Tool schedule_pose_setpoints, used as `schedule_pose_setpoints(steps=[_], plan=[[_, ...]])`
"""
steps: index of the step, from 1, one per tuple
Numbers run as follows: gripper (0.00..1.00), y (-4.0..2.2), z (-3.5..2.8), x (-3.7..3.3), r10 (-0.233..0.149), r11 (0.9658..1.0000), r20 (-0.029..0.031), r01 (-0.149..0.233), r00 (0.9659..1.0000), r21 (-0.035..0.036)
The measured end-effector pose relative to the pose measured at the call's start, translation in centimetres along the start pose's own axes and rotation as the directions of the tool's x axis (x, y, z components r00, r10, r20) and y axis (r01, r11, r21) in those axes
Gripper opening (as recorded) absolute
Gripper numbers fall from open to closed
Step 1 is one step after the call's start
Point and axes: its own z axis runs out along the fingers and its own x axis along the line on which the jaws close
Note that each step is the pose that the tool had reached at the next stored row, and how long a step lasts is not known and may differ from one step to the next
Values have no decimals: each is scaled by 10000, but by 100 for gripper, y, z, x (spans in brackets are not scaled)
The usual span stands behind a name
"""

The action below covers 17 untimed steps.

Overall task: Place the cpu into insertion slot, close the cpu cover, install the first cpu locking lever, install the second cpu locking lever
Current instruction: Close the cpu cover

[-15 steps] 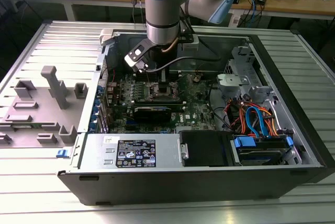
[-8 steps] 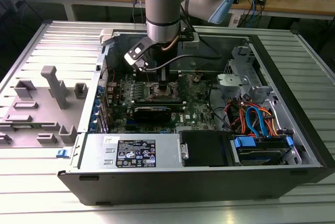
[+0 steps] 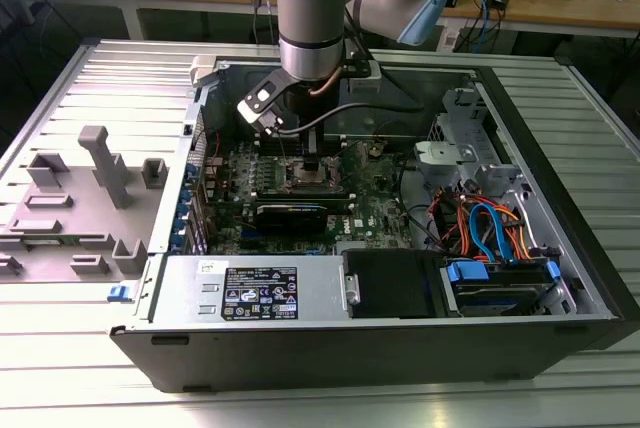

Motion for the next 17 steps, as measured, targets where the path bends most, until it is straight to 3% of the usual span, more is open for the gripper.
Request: schedule_pose_setpoints(steps=[7, 14, 16, 17], plan=[[11, 2, -34, -1, 0, 10000, -1, 0, 10000, 0], [11, 9, -178, -3, -1, 10000, -2, 1, 10000, 9], [11, 12, -179, -2, 0, 9999, -46, 1, 10000, 116], [11, 12, -180, -3, 1, 9999, -45, 0, 10000, 119]])
